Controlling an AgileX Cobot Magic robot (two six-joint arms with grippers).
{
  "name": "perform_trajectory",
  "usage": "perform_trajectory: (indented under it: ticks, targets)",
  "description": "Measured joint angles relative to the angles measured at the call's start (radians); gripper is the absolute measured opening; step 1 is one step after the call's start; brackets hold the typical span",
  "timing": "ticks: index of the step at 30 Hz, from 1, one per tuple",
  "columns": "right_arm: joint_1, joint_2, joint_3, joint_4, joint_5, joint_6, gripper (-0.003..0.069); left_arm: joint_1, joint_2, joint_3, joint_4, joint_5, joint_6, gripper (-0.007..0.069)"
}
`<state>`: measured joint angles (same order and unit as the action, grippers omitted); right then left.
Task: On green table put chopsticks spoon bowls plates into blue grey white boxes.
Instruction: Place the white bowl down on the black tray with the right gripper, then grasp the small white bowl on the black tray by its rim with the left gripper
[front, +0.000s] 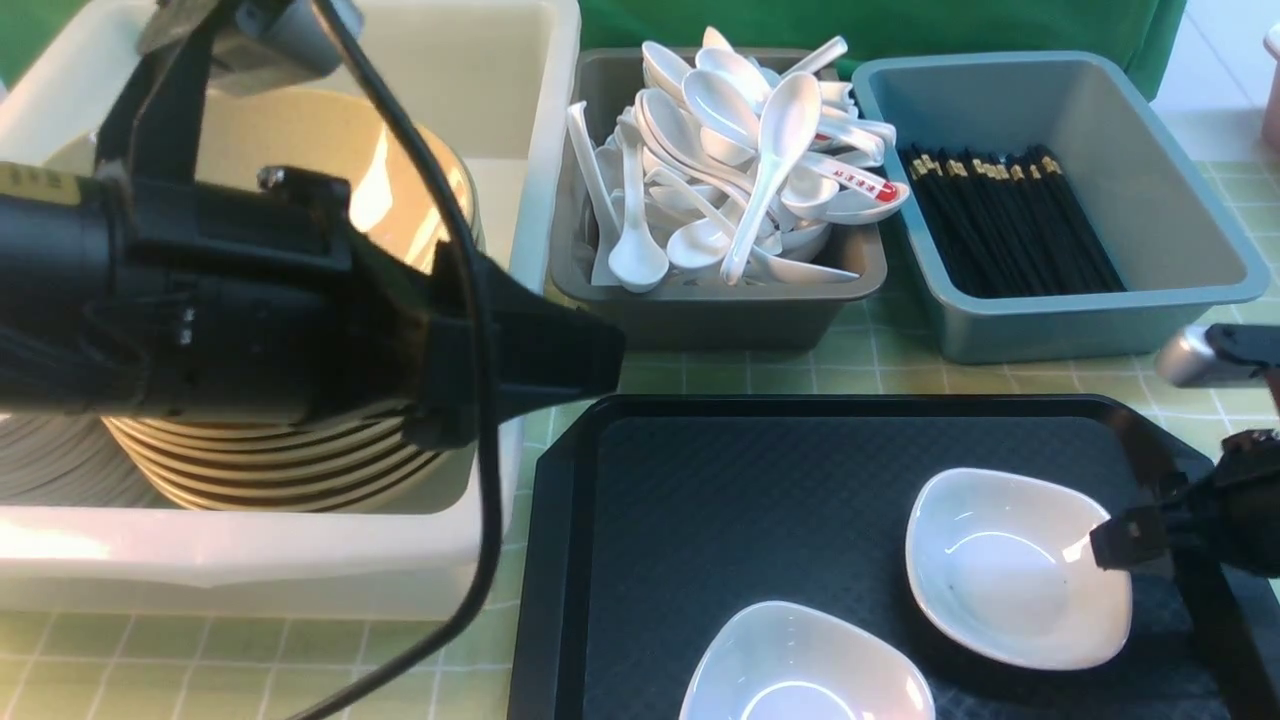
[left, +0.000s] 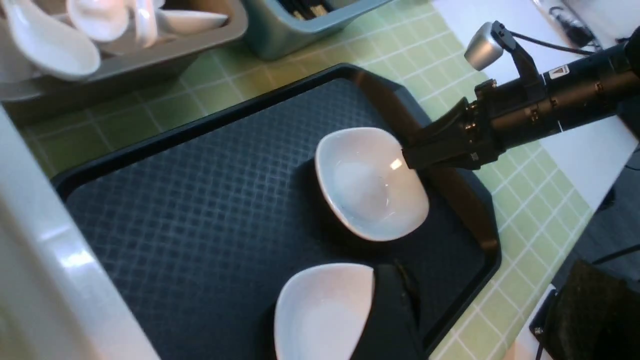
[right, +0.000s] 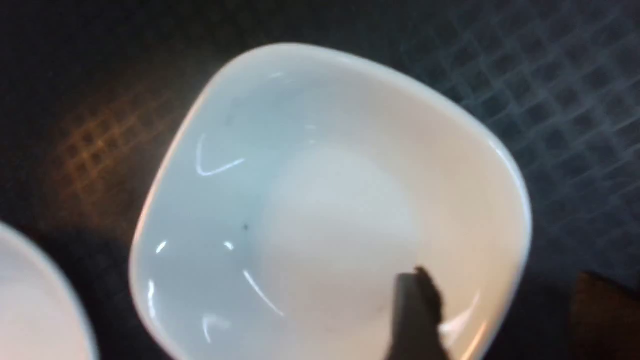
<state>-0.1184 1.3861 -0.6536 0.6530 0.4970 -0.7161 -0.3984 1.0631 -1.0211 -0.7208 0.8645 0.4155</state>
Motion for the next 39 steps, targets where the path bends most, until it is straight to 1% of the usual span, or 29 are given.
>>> perform_trajectory:
  ticks: [1, 2, 3, 4, 5, 6, 8, 9, 10, 11, 15, 17, 22, 23, 24, 25, 27, 28, 30, 33, 36, 37, 38, 39]
  targets:
    - [0.000, -0.029, -0.014, -0.017, 0.027, 0.005, 0.0459, 0.000, 0.028, -0.018, 0.001, 0.021, 0.000, 0.0393]
    - [0.000, -0.050, -0.022, -0.022, 0.049, 0.006, 0.0473, 0.000, 0.049, -0.029, 0.001, 0.033, 0.000, 0.0393]
    - [0.000, -0.056, -0.028, -0.025, 0.056, 0.006, 0.0476, 0.000, 0.055, -0.037, 0.001, 0.042, 0.000, 0.0393]
    - [0.000, -0.119, -0.058, -0.032, 0.122, 0.007, 0.0494, -0.005, 0.115, -0.081, 0.001, 0.091, 0.000, 0.0393]
    - [0.007, -0.152, -0.076, -0.035, 0.152, 0.007, 0.0499, -0.013, 0.147, -0.104, 0.002, 0.112, 0.000, 0.0393]
    - [0.007, -0.152, -0.079, -0.035, 0.152, 0.007, 0.0499, -0.018, 0.164, -0.116, 0.003, 0.121, 0.000, 0.0393]
    - [0.030, -0.222, -0.108, -0.036, 0.201, 0.009, 0.0504, -0.049, 0.243, -0.171, 0.004, 0.151, 0.000, 0.0395]
    - [0.056, -0.289, -0.127, -0.038, 0.225, 0.011, 0.0506, -0.090, 0.329, -0.225, 0.009, 0.166, -0.005, 0.0395]
    - [0.059, -0.296, -0.128, -0.038, 0.227, 0.011, 0.0506, -0.101, 0.339, -0.231, 0.012, 0.167, -0.008, 0.0396]
    - [0.080, -0.358, -0.136, -0.038, 0.243, 0.022, 0.0506, -0.155, 0.431, -0.286, 0.042, 0.170, -0.029, 0.0397]
    - [0.101, -0.477, -0.135, -0.040, 0.266, 0.037, 0.0506, -0.231, 0.600, -0.396, 0.122, 0.176, -0.098, 0.0398]
    - [0.118, -0.535, -0.137, -0.045, 0.280, 0.041, 0.0506, -0.262, 0.736, -0.505, 0.161, 0.191, -0.135, 0.0398]
    - [0.175, -0.569, -0.137, -0.068, 0.328, 0.056, 0.0506, -0.279, 0.975, -0.721, 0.167, 0.225, -0.154, 0.0396]
    - [0.177, -0.569, -0.137, -0.073, 0.331, 0.059, 0.0506, -0.281, 0.984, -0.729, 0.167, 0.227, -0.154, 0.0396]
    - [0.192, -0.569, -0.137, -0.095, 0.341, 0.066, 0.0506, -0.285, 1.056, -0.781, 0.167, 0.240, -0.175, 0.0396]
    - [0.196, -0.569, -0.137, -0.103, 0.342, 0.069, 0.0506, -0.287, 1.063, -0.792, 0.167, 0.243, -0.177, 0.0396]
    - [0.216, -0.578, -0.137, -0.175, 0.347, 0.117, 0.0506, -0.290, 1.153, -0.855, 0.167, 0.262, -0.215, 0.0396]
    - [0.221, -0.581, -0.137, -0.188, 0.348, 0.126, 0.0506, -0.289, 1.153, -0.855, 0.167, 0.263, -0.218, 0.0396]
    - [0.238, -0.594, -0.137, -0.269, 0.351, 0.179, 0.0506, -0.289, 1.207, -0.886, 0.167, 0.266, -0.235, 0.0396]
    - [0.257, -0.599, -0.137, -0.356, 0.350, 0.258, 0.0506, -0.289, 1.250, -0.897, 0.132, 0.259, -0.230, 0.0396]
    - [0.266, -0.599, -0.137, -0.389, 0.348, 0.291, 0.0506, -0.289, 1.270, -0.899, 0.089, 0.243, -0.200, 0.0390]
    - [0.267, -0.599, -0.137, -0.394, 0.347, 0.296, 0.0506, -0.289, 1.273, -0.899, 0.080, 0.241, -0.195, 0.0383]
    - [0.268, -0.599, -0.137, -0.400, 0.343, 0.309, 0.0506, -0.289, 1.283, -0.902, 0.061, 0.232, -0.169, 0.0341]
    - [0.269, -0.599, -0.137, -0.400, 0.342, 0.311, 0.0506, -0.289, 1.284, -0.902, 0.057, 0.230, -0.166, 0.0328]
